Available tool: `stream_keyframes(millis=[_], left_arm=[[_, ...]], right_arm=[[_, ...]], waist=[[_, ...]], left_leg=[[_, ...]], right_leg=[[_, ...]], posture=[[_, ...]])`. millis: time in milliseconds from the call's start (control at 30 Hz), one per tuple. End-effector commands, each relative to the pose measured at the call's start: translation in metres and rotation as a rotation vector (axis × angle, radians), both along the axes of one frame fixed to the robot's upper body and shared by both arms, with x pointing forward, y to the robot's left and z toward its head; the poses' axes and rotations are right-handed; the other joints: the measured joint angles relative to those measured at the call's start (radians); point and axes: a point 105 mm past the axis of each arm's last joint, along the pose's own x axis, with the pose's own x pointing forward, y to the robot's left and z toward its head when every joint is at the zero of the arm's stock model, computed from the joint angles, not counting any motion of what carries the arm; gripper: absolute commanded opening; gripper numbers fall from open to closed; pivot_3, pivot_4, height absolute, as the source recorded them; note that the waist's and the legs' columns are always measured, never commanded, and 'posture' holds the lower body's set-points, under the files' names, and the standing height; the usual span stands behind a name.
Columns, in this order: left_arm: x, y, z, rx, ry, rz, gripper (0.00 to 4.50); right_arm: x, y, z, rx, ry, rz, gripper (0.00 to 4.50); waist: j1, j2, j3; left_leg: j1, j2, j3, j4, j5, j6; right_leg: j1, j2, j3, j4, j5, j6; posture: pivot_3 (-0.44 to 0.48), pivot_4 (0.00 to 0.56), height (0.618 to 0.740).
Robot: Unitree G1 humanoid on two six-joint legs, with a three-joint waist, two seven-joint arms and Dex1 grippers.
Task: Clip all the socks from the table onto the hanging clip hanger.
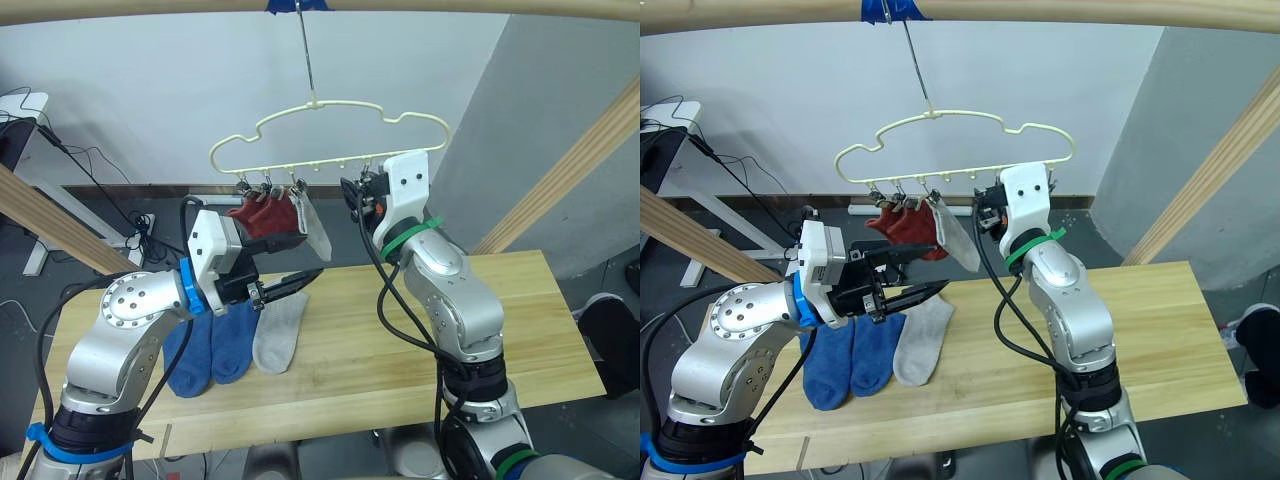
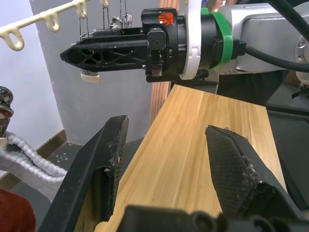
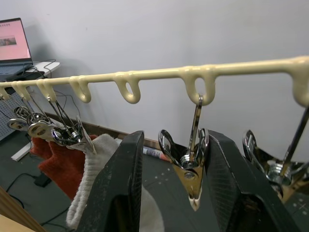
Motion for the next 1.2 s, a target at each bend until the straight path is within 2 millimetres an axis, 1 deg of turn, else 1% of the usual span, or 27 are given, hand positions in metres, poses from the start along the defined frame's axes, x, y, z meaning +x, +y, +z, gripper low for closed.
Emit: stream_keyframes(millis=[33, 233, 700, 800, 867, 900, 967, 1133, 1167, 1200], left_arm=[[-0.002, -0.002, 0.004, -0.006, -0.03, -0.01, 2.79], [-0.002, -0.003, 0.003, -0.006, -0.028, -0.011, 2.79], [-0.002, -0.004, 0.003, -0.008, -0.021, -0.015, 2.79], [-0.002, -0.003, 0.002, -0.014, -0.013, -0.006, 2.79], [-0.002, -0.003, 0.002, -0.015, -0.011, 0.001, 2.79], [-0.002, -0.002, 0.001, -0.015, -0.01, 0.004, 2.79], [-0.001, -0.002, 0.0, -0.014, -0.009, 0.01, 2.79], [0.0, 0.001, -0.006, -0.027, 0.022, 0.056, 2.79], [0.0, 0.002, -0.009, -0.034, 0.045, 0.076, 2.79], [0.002, 0.006, -0.019, -0.036, 0.094, 0.125, 2.79]], right_arm=[[-0.01, 0.002, 0.017, 0.061, -0.043, 0.007, 1.84], [-0.013, 0.003, 0.02, 0.104, -0.039, -0.004, 1.84], [-0.013, 0.002, 0.018, 0.107, -0.024, -0.018, 1.84], [-0.012, 0.001, 0.018, 0.108, -0.027, -0.023, 1.24], [-0.012, 0.0, 0.018, 0.109, -0.029, -0.026, 0.63], [-0.012, 0.0, 0.019, 0.11, -0.03, -0.025, 0.4], [-0.012, 0.0, 0.019, 0.112, -0.033, -0.026, 0.04], [-0.012, -0.001, 0.019, 0.108, -0.036, -0.026, 0.01], [-0.012, -0.001, 0.019, 0.108, -0.037, -0.027, 0.01], [-0.011, -0.002, 0.019, 0.106, -0.038, -0.027, 0.01]], waist=[[0.0, 0.0, 0.0], [0.0, 0.0, 0.0], [-0.001, 0.0, 0.0], [-0.001, 0.0, 0.0], [-0.001, 0.0, 0.0], [-0.001, 0.0, 0.0], [-0.001, 0.0, -0.001], [-0.001, 0.0, -0.001], [-0.001, 0.0, -0.001], [-0.001, 0.0, -0.001]], left_leg=[[0.0, 0.0, 0.0, 0.0, 0.0, 0.0], [0.0, 0.0, 0.0, 0.0, 0.0, 0.0], [0.0, 0.0, 0.0, 0.0, 0.0, 0.0], [0.0, 0.0, 0.0, 0.0, 0.0, 0.0], [0.0, 0.0, 0.0, 0.0, 0.0, 0.0], [0.0, 0.0, 0.0, 0.0, 0.0, 0.0], [0.0, 0.0, 0.0, 0.0, 0.0, 0.0], [0.0, 0.0, 0.0, 0.0, 0.0, 0.0], [0.0, 0.0, 0.0, 0.0, 0.0, 0.0], [0.0, 0.0, 0.0, 0.0, 0.0, 0.0]], right_leg=[[0.0, 0.0, 0.0, 0.0, 0.0, 0.0], [0.0, 0.0, 0.0, 0.0, 0.0, 0.0], [0.0, 0.0, 0.0, 0.0, 0.0, 0.0], [0.0, 0.0, 0.0, 0.0, 0.0, 0.0], [0.0, 0.0, 0.0, 0.0, 0.0, 0.0], [0.0, 0.0, 0.0, 0.0, 0.0, 0.0], [0.0, 0.0, 0.0, 0.001, 0.0, 0.0], [0.0, 0.0, 0.0, 0.001, 0.0, 0.0], [0.0, 0.0, 0.0, 0.001, 0.0, 0.0], [0.0, 0.0, 0.0, 0.001, 0.0, 0.0]], posture=[[-0.188, 0.238, 0.74], [-0.188, 0.239, 0.74], [-0.189, 0.24, 0.74], [-0.189, 0.241, 0.74], [-0.188, 0.243, 0.74], [-0.188, 0.243, 0.74], [-0.188, 0.243, 0.74], [-0.189, 0.245, 0.74], [-0.189, 0.245, 0.74], [-0.189, 0.245, 0.74]])
